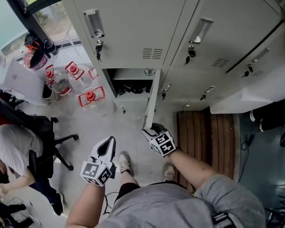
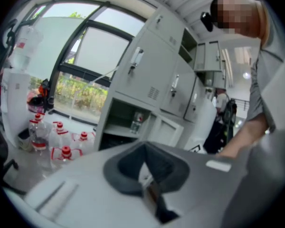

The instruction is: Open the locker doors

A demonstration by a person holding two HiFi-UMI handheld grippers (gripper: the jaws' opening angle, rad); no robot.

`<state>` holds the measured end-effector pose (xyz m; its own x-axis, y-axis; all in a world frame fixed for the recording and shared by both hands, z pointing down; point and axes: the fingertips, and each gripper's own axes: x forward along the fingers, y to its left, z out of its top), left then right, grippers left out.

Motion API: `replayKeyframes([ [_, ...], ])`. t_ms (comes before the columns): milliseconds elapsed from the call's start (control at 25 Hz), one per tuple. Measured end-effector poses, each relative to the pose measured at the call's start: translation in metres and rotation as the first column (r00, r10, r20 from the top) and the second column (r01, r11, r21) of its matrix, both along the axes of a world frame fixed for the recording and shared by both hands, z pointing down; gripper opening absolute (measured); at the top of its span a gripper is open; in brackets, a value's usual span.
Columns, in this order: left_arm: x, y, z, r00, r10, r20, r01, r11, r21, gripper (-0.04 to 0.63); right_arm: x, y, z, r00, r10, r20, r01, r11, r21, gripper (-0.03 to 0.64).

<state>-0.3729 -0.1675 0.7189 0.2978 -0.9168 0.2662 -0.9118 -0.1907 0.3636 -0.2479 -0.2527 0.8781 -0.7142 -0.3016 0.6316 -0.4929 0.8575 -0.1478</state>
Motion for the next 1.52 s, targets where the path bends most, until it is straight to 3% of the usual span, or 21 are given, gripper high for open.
replayKeyframes([
  [120,0.027,0.003,-0.008,0.999,-0.029,-0.039,0.029,1.000,-0.010,0.005,0.043,-0.001,0.001,0.999,-0.030,-0.030,0.029,0.999,-0.028,0.155],
  [240,0.043,-0.003,-0.016,1.000,-0.006,-0.024,0.006,1.000,-0.021,0.005,0.069,-0.006,0.003,0.997,-0.046,-0.069,0.044,0.998,-0.036,0.153],
  [560,0.056,-0.032,-0.033,0.993,0.118,0.032,-0.116,0.992,-0.040,0.005,0.083,-0.005,0.007,0.990,-0.042,-0.136,0.029,0.995,-0.095,0.152],
  [760,0.061,-0.051,-0.039,0.983,0.177,0.058,-0.175,0.984,-0.037,0.005,0.108,0.024,0.009,0.972,-0.119,-0.203,0.093,0.987,-0.131,0.173],
  [840,0.066,-0.052,-0.049,0.982,0.177,0.061,-0.176,0.984,-0.025,0.005,0.129,0.042,-0.007,0.982,-0.106,-0.154,0.082,0.985,-0.154,0.172],
  [960,0.078,-0.055,-0.071,0.986,0.155,0.066,-0.156,0.988,0.017,0.005,0.163,0.046,-0.060,1.000,-0.018,0.000,0.017,0.984,-0.179,0.131],
  [1080,0.098,-0.056,-0.098,0.991,0.115,0.065,-0.120,0.990,0.078,0.005,0.197,0.024,-0.132,0.989,0.045,0.142,-0.030,0.994,-0.106,0.089],
  [1320,0.150,-0.035,-0.162,0.999,0.007,0.042,-0.016,0.979,0.205,0.005,0.267,-0.025,-0.276,0.897,0.145,0.417,-0.171,0.985,0.025,0.020],
  [1440,0.172,-0.022,-0.191,0.999,-0.010,0.040,0.000,0.967,0.254,0.003,0.291,-0.029,-0.322,0.860,0.128,0.494,-0.180,0.982,0.059,0.018],
  [1520,0.184,-0.014,-0.203,0.999,0.000,0.034,-0.009,0.965,0.264,0.002,0.299,-0.023,-0.338,0.857,0.095,0.507,-0.162,0.983,0.089,0.018],
])
